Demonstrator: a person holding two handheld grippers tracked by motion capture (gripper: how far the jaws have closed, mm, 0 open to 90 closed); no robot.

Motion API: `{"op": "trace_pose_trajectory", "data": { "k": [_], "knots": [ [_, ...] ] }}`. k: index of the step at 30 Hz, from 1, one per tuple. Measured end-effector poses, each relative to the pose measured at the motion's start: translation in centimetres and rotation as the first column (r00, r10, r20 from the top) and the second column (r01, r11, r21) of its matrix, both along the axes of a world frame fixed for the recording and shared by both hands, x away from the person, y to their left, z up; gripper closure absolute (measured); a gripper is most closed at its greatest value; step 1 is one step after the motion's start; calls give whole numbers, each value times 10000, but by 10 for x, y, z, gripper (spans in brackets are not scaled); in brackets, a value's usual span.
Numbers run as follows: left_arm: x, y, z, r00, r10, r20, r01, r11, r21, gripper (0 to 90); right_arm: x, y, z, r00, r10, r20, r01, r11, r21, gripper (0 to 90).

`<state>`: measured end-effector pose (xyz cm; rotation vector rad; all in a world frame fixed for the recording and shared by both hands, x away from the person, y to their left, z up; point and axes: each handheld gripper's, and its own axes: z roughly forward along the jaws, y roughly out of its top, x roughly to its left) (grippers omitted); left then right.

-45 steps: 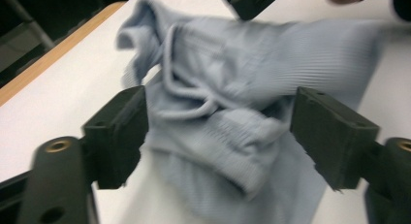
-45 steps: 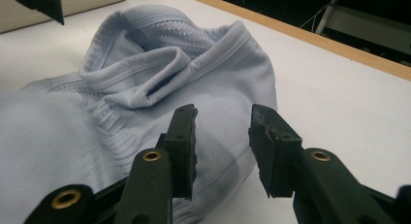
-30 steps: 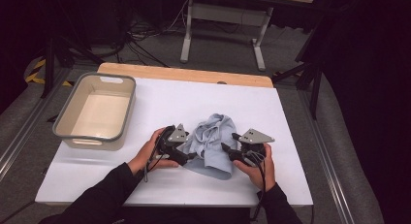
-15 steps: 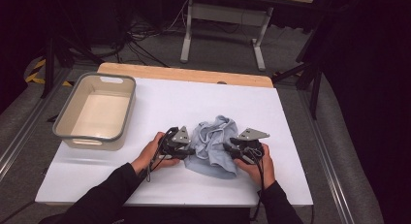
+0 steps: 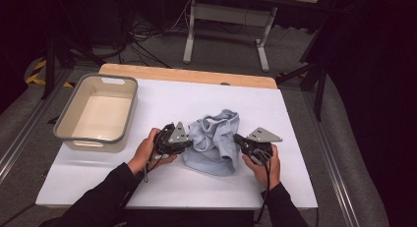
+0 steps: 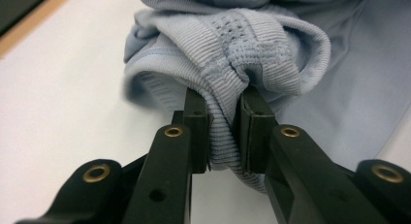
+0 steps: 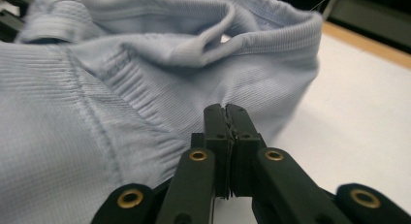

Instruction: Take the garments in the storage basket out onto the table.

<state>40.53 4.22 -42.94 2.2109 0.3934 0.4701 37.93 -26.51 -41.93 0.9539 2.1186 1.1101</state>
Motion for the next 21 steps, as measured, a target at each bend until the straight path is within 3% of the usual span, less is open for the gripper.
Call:
{"op": "trace_pose_trajectory", "data": {
  "k": [5,13,16,21],
  "knots": [
    [-4,19,13,9987,293,409,-290,9995,-83,775,0,-8,3,9996,-215,176,208,9989,418,890],
    [-10,39,6,9979,641,46,-640,9978,-166,773,7,-11,-10,9986,-366,-374,385,9980,494,896],
    [-13,43,3,9980,628,-25,-629,9977,-248,757,8,-14,-11,9979,-491,-413,514,9970,581,847],
    [-18,52,3,9985,555,-30,-555,9972,-505,708,2,-15,-3,9984,-570,12,569,9973,457,742]
  ]
}}
